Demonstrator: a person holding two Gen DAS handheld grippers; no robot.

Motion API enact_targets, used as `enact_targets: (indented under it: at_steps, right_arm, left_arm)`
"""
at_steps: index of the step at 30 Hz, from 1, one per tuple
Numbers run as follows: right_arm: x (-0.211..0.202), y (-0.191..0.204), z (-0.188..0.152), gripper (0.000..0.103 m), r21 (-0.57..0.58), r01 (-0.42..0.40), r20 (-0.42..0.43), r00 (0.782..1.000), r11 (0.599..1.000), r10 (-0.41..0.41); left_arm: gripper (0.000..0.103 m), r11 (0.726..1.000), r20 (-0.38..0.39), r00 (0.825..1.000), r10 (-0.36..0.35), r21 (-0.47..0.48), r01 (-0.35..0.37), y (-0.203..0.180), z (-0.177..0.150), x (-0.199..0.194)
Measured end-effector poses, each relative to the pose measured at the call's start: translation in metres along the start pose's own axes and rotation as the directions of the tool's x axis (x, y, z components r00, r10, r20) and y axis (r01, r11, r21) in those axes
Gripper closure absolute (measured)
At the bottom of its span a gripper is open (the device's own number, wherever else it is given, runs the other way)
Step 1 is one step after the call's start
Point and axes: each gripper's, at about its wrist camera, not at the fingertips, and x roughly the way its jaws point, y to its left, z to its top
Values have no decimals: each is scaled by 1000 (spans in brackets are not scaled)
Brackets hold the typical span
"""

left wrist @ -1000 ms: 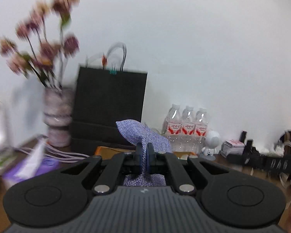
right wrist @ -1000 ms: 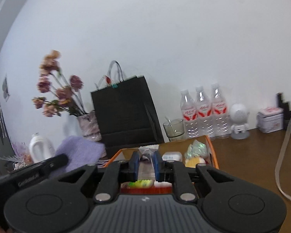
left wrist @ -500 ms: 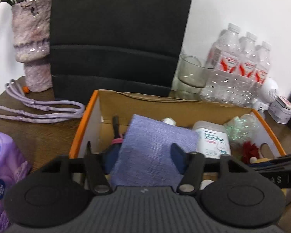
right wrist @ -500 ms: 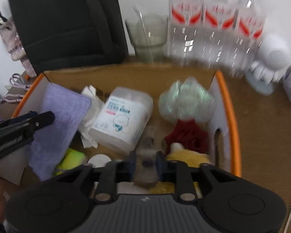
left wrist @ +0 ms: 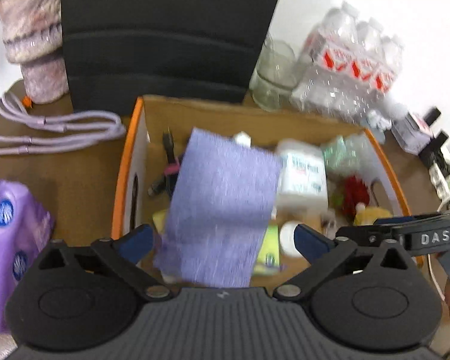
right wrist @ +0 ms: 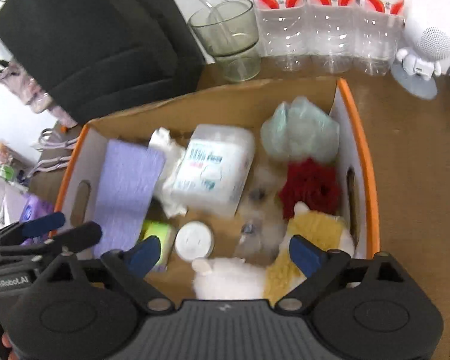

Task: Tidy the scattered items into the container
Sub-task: 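Carry the pouch and wrapper into the box and open both tools, then withdraw both tools from the box back over the table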

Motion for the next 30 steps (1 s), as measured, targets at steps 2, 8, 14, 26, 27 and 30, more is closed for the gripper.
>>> enact_targets:
  at_steps: [2,8,14,26,27,30]
  right_arm:
    - [-4,8,-12,10,-35,24,25,999,999,-23]
    - [-32,22,-23,10,10,28,54,998,1000,-28]
    - [-72,35,-47,10,-15,81,176,981,997,-77]
    - [-121,48,-260,4,-159,189,744,668,969,-8]
    - [-124,42,-280,4,-161,154,738,674,975,15]
    - [-131,24,-330,4,-169,86,698,714,982,58]
  left_arm:
    - [0,1000,8,1000,27,-14,-27,2,-7,1]
    - [0,999,98,994,44,-31,-41,-2,-13,-43]
    - [0,992,251,962,105,36,-117,-22,-45,-95]
    - [0,986,658,737,153,-54,-157,-17,-255,-163]
    - [0,987,642,751,156,-68,-147,-12,-275,-167]
    - [0,992,574,810,120,-41,-117,-4,-330,-176]
